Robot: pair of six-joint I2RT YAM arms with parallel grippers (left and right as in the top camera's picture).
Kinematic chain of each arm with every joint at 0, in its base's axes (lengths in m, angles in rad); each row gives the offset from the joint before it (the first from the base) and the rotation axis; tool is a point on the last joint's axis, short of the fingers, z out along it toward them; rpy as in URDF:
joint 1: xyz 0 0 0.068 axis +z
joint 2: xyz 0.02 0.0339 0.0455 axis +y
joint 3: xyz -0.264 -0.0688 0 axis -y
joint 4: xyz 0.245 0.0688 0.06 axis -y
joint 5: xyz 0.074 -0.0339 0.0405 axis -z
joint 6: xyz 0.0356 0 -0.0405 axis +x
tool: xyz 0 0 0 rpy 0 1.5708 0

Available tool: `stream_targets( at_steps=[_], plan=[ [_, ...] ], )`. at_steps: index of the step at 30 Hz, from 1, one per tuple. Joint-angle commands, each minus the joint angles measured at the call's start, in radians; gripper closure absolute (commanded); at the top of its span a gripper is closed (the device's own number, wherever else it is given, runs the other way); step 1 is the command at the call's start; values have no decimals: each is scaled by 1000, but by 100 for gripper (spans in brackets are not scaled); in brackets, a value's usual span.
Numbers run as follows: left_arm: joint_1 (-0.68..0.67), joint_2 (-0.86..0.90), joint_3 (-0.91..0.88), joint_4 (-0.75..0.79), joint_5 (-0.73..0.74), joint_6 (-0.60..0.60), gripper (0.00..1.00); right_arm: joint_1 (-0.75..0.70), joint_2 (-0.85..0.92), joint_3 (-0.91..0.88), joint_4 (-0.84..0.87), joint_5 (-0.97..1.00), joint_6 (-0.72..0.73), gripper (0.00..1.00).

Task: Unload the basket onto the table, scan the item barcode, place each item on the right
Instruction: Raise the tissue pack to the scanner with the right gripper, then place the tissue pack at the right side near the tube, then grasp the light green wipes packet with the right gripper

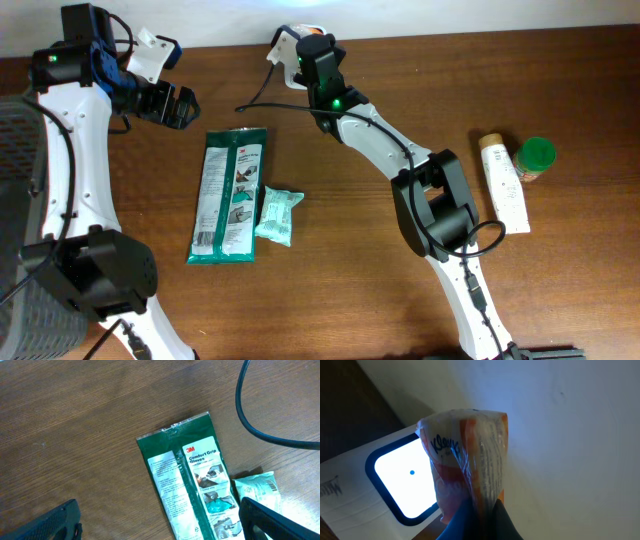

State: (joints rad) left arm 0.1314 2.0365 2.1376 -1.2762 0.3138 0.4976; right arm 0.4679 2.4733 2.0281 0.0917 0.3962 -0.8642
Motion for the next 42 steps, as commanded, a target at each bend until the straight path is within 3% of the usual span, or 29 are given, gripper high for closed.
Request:
stream_targets(
  at_steps=[1,3,7,8,9,13,14,16,21,22,23,25,27,30,32,33,34,36,42],
  plan=[
    [3,-10,7,-1,4,13,1,-2,-42,13,-40,7,136,96],
    [3,-10,7,-1,4,13,1,-3,-117,13,-167,-51,281,96],
    [3,-10,7,-1,4,13,1,-5,-336,13,-568,-142,728,96],
    [3,-10,7,-1,4,13,1,-14,-436,13,-833,-143,968,96],
    [3,-10,7,-1,4,13,1,-28,-478,13,-984,-168,1091,96],
    [3,-10,7,-1,4,13,1,-149,-496,-24,-1477,-266,1212,96],
    [3,-10,7,-1,4,13,1,-178,-486,-59,-1507,-266,1214,96],
    [3,-10,7,-1,4,13,1,-266,-483,-228,-1472,-266,1213,96],
    [3,-10,7,-1,4,13,1,-419,-483,-538,-1181,-262,1147,96],
    [3,-10,7,-1,4,13,1,-439,-483,-573,-1139,-262,1127,73],
    [3,-10,7,-1,4,13,1,-454,-483,-571,-1139,-266,1126,64],
    [3,-10,7,-1,4,13,1,-468,-483,-524,-1170,-357,1077,30],
    [3,-10,7,-1,4,13,1,-436,-483,-409,-1214,-654,995,29],
    [3,-10,7,-1,4,13,1,-325,-475,-409,-1190,-865,1015,33],
    [3,-10,7,-1,4,13,1,-199,-463,-414,-1153,-893,1095,45],
    [3,-10,7,-1,4,13,1,-152,-461,-424,-1115,-893,1136,56],
    [3,-10,7,-1,4,13,1,-74,-453,-441,-1037,-889,1191,77],
    [3,-10,7,-1,4,13,1,31,-435,-471,-890,-889,1297,94],
    [3,-10,7,-1,4,13,1,266,-331,-474,-606,-853,1465,96]
  ],
)
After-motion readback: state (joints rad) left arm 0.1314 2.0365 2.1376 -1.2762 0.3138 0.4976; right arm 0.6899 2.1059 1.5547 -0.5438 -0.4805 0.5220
